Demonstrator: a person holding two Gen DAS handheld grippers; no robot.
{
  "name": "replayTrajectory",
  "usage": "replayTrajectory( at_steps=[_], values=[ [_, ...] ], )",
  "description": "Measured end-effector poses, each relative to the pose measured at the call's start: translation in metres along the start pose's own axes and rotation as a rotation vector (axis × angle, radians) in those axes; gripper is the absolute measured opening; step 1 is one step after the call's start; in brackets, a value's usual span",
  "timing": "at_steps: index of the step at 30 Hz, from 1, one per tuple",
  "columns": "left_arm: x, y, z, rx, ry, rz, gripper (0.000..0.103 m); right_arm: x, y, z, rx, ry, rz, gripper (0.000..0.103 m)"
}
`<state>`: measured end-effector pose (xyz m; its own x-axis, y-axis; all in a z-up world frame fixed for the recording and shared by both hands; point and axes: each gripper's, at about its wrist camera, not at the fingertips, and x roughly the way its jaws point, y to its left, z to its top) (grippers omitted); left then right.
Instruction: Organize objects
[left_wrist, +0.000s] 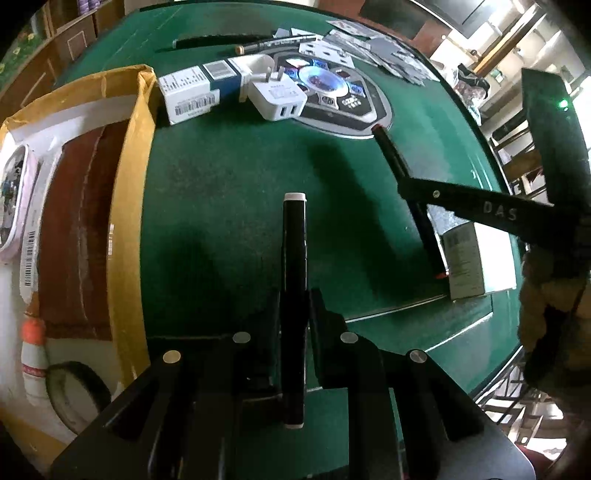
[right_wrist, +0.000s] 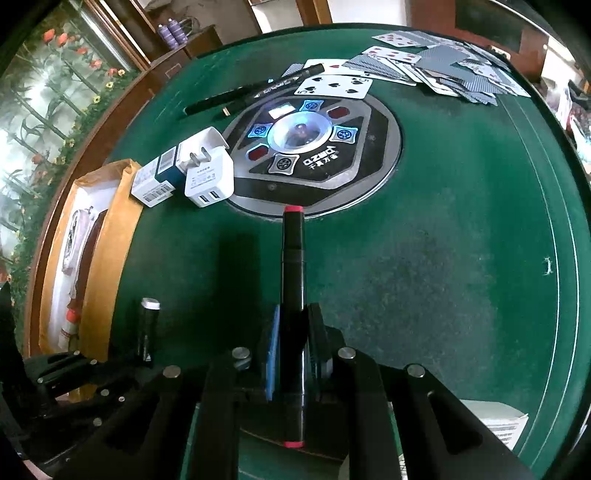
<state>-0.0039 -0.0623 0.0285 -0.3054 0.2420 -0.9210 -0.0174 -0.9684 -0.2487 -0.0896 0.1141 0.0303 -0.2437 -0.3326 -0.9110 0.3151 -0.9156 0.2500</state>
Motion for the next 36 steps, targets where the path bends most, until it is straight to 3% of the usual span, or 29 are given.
replayTrajectory(
  at_steps=[31,36],
  values=[
    [-0.099,0.083,-0.029,-0.166,-0.171,-0.037,0.014,0.007,0.112,-0.005,-0.095,0.006,0.147,0.013],
    [-0.112,0.101,-0.034,-0.22,-0.196,-0.088,0.014,0.011,0.126,-0.005,-0.11,0.01,0.152,0.013]
  ],
)
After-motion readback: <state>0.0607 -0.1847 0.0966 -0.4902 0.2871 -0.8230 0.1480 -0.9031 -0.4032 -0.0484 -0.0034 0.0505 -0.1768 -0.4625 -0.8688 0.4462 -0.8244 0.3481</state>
